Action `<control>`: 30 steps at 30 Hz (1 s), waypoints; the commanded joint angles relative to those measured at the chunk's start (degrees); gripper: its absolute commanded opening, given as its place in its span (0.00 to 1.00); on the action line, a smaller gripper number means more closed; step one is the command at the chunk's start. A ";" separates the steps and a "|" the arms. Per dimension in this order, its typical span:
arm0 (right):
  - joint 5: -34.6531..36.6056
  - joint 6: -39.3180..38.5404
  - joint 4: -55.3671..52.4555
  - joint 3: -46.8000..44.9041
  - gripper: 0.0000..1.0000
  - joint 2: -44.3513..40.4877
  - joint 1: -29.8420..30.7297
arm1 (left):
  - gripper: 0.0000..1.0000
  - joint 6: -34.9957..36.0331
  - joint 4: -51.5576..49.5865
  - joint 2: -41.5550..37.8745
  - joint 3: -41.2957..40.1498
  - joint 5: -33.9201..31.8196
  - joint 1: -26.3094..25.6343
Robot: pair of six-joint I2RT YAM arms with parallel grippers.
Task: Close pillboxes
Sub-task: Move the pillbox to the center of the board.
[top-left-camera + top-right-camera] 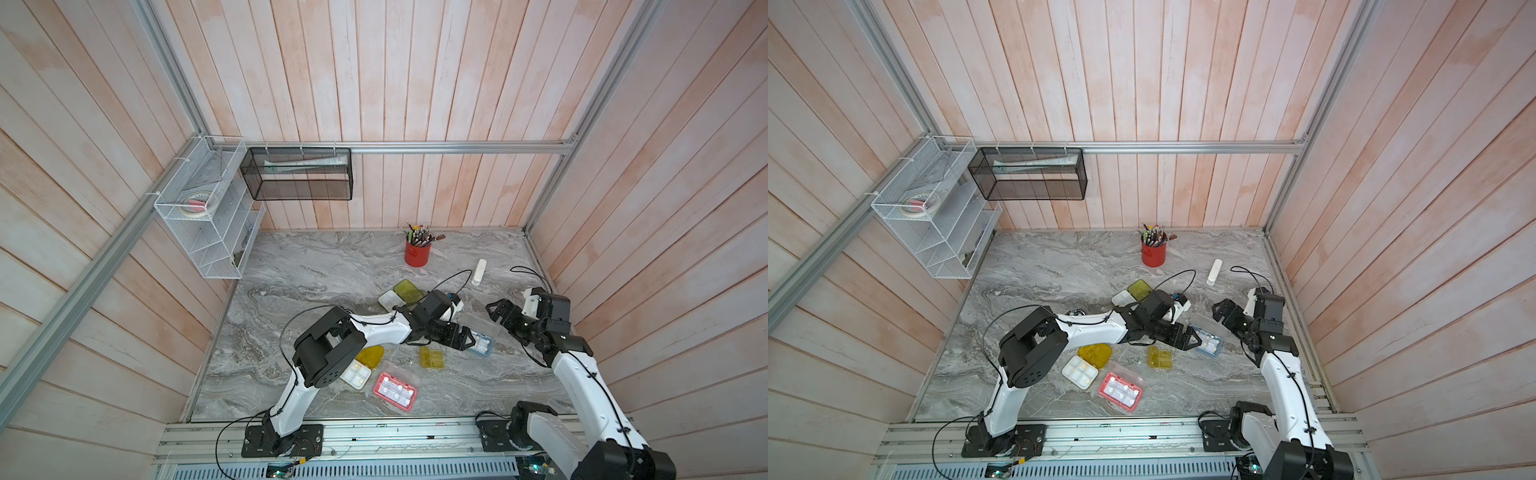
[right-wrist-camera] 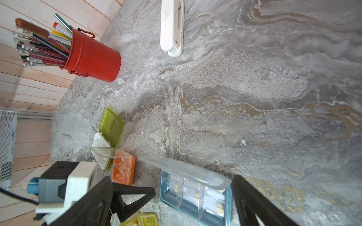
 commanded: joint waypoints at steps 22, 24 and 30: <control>-1.26 -0.59 -3.36 2.58 0.97 -0.71 -2.11 | 0.95 -1.47 2.93 5.40 3.30 3.84 -2.26; -1.27 -1.00 -3.16 3.08 0.97 0.06 -2.38 | 0.95 -1.89 3.33 5.49 2.96 3.97 -2.60; -5.40 -0.89 -0.05 3.91 0.97 1.91 -2.84 | 0.94 -1.47 3.13 3.53 0.89 3.24 -2.58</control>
